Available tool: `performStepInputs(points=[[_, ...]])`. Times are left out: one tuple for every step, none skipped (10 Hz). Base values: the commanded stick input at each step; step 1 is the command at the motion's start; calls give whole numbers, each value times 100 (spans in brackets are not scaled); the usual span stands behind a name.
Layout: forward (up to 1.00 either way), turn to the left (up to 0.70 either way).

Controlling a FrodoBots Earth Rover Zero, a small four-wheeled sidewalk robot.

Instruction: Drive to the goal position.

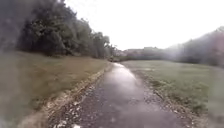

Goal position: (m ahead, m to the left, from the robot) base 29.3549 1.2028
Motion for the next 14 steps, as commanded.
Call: performStepInputs(points=[[85,0],[85,0],[85,0],[85,0],[85,0],[85,0],[85,0],[85,0],[85,0],[85,0],[85,0],[85,0],[85,0],[85,0]])
